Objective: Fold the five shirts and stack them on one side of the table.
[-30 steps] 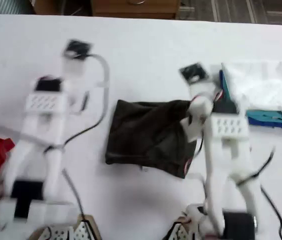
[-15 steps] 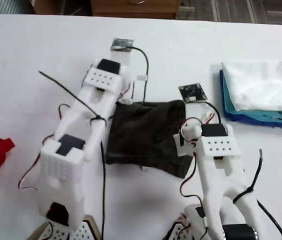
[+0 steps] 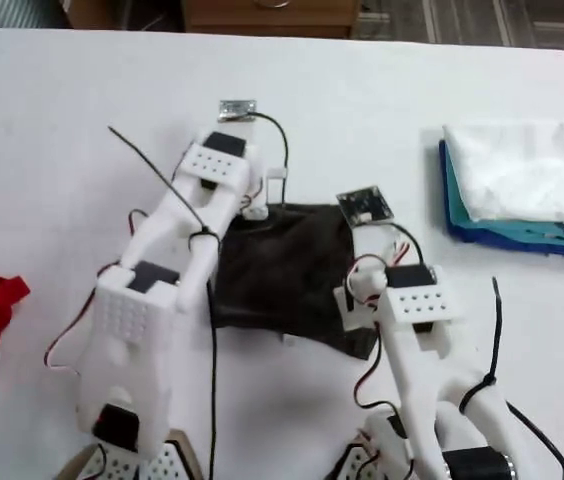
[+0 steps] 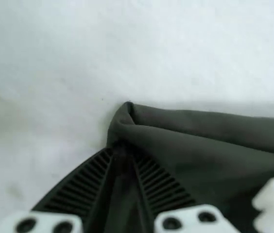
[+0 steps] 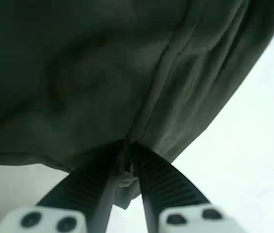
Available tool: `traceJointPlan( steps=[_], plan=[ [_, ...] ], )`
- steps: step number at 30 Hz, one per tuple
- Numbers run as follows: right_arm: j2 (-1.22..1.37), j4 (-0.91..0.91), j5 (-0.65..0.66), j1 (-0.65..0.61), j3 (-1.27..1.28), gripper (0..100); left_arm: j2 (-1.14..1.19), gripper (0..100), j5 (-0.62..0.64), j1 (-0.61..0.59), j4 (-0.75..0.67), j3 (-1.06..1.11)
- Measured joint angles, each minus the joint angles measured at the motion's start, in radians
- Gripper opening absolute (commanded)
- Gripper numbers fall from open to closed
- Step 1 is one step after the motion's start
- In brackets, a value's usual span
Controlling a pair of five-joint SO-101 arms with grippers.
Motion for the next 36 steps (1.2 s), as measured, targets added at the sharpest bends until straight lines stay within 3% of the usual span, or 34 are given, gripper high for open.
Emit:
traceJointPlan(
  steps=[5, 10, 18, 24, 29, 36],
  plan=[
    [0.000, 0.000, 0.077, 0.006, 0.051, 2.1, 0.026, 3, 0.005, -0.074, -0.023, -0.009],
    [-0.002, -0.028, 0.175, 0.130, 0.051, 2.1, 0.031, 3, 0.005, -0.176, -0.054, -0.015],
    [-0.002, -0.086, 0.250, 0.201, 0.043, 2.1, 0.031, 3, 0.002, -0.193, -0.051, -0.015],
    [-0.017, 0.083, 0.253, 0.203, -0.130, 2.1, 0.031, 3, 0.000, -0.199, 0.044, -0.114],
    [-0.083, 0.144, 0.140, 0.213, -0.230, 2.1, -0.002, 3, -0.066, -0.143, 0.173, -0.281],
    [-0.078, -0.080, 0.006, 0.178, -0.232, 2.1, 0.063, 3, -0.089, -0.014, 0.176, -0.315]
  ],
)
